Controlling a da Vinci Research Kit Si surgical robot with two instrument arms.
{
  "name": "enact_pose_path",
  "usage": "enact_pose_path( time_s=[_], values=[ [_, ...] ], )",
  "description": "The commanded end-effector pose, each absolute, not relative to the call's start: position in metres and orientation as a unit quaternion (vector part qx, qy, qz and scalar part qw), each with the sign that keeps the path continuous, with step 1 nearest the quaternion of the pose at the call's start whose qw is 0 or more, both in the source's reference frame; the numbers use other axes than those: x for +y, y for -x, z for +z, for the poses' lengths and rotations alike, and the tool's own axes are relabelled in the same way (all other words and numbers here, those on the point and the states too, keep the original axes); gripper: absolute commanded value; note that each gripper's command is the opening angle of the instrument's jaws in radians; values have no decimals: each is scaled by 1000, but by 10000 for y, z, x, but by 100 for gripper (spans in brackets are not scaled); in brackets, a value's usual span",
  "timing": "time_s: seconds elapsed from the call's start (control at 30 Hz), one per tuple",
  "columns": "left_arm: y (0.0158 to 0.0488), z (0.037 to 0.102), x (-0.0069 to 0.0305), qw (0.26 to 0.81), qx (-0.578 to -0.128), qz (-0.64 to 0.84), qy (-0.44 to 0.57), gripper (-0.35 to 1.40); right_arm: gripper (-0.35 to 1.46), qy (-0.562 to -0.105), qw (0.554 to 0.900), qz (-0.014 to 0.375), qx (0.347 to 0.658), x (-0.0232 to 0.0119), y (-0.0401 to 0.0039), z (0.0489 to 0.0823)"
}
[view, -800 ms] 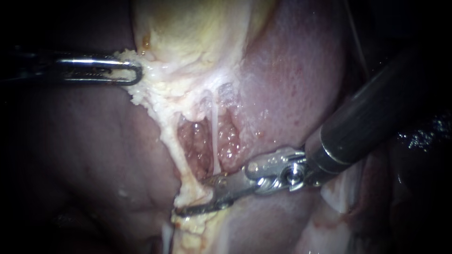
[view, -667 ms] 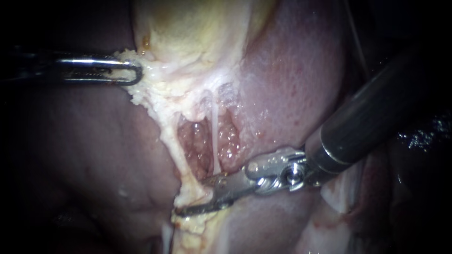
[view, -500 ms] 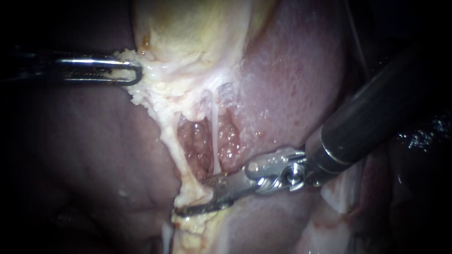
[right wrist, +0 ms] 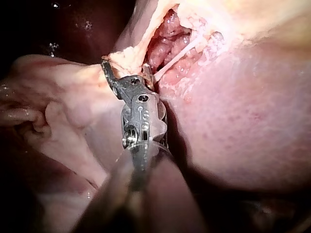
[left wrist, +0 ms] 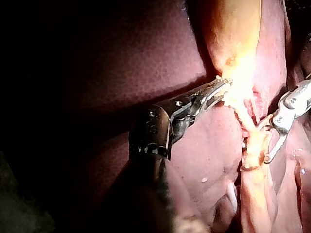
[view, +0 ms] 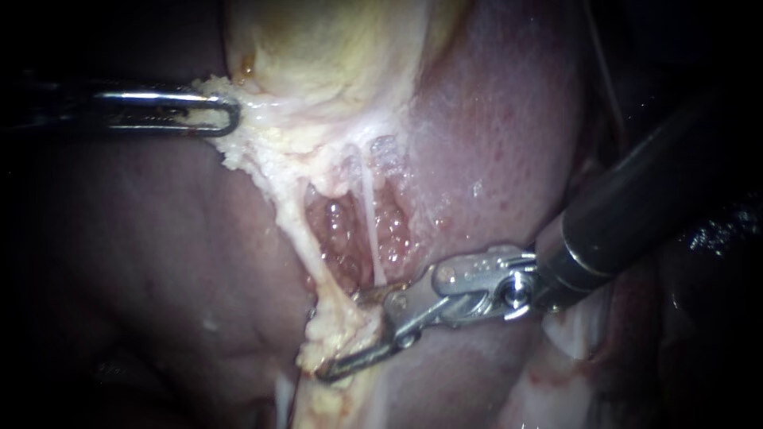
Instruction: Clipping first clip left tube
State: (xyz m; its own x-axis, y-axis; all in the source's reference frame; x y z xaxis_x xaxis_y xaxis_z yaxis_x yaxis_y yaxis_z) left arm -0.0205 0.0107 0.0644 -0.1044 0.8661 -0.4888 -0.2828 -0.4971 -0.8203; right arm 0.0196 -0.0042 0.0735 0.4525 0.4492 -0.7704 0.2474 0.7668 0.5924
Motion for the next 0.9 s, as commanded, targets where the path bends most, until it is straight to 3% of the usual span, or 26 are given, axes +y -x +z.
enact_pose_path(
  time_s=[0.03,0.27,0.9],
  values=[
    [205,644,107,416,-279,689,524,-35,48,-336,781,67,522,-37,-194,733],
    [205,644,107,416,-279,689,524,-35,48,-341,756,85,552,-14,-188,720],
    [211,644,108,418,-278,689,523,-35,47,-380,697,122,596,-33,-227,722]
  ],
)
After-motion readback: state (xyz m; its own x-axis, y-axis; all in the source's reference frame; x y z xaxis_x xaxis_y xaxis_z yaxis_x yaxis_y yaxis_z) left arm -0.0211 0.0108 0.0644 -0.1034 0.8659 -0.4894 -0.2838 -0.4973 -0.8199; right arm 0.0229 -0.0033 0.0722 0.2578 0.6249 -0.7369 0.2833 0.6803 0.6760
